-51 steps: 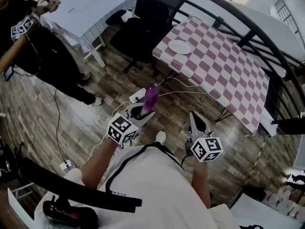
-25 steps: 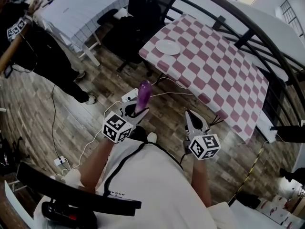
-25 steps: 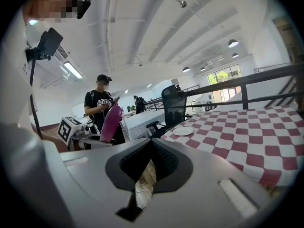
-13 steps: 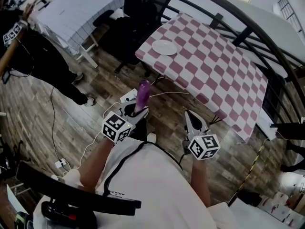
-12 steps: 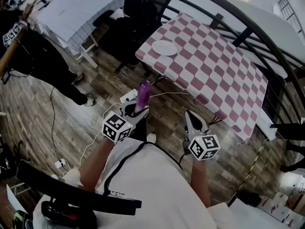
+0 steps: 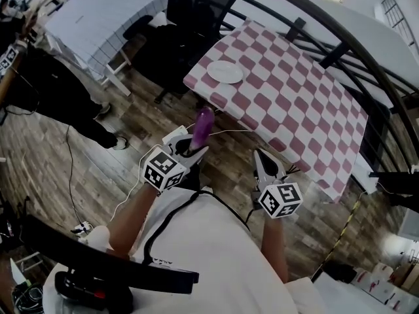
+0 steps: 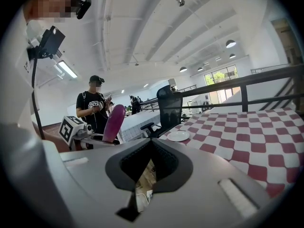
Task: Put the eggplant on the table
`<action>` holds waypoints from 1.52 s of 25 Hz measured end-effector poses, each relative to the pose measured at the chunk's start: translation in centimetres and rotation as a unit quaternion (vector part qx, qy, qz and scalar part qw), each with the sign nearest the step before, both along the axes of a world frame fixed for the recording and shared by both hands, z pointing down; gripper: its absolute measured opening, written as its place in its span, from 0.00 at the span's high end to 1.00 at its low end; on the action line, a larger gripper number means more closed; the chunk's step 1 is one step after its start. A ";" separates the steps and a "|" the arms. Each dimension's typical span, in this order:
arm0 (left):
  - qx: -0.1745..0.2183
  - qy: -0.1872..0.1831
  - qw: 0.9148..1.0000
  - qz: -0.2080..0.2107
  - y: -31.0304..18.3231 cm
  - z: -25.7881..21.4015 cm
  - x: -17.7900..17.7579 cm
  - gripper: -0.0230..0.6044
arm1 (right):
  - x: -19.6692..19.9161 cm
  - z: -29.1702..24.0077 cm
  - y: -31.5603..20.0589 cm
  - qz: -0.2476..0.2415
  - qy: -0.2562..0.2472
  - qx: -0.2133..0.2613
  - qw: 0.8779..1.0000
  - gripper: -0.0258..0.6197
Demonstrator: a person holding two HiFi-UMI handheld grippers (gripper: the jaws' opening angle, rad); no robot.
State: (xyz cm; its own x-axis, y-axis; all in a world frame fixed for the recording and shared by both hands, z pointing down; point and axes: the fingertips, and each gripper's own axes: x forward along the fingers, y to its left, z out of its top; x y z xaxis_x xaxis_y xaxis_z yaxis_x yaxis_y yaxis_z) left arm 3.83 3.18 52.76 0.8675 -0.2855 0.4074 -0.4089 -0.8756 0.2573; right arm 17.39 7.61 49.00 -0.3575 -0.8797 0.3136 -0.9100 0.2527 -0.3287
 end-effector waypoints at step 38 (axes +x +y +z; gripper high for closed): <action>0.004 -0.024 0.996 0.090 -25.6 1.2 1.6 0.76 | -2.2 -0.5 -25.0 0.031 0.006 -0.018 0.999 0.95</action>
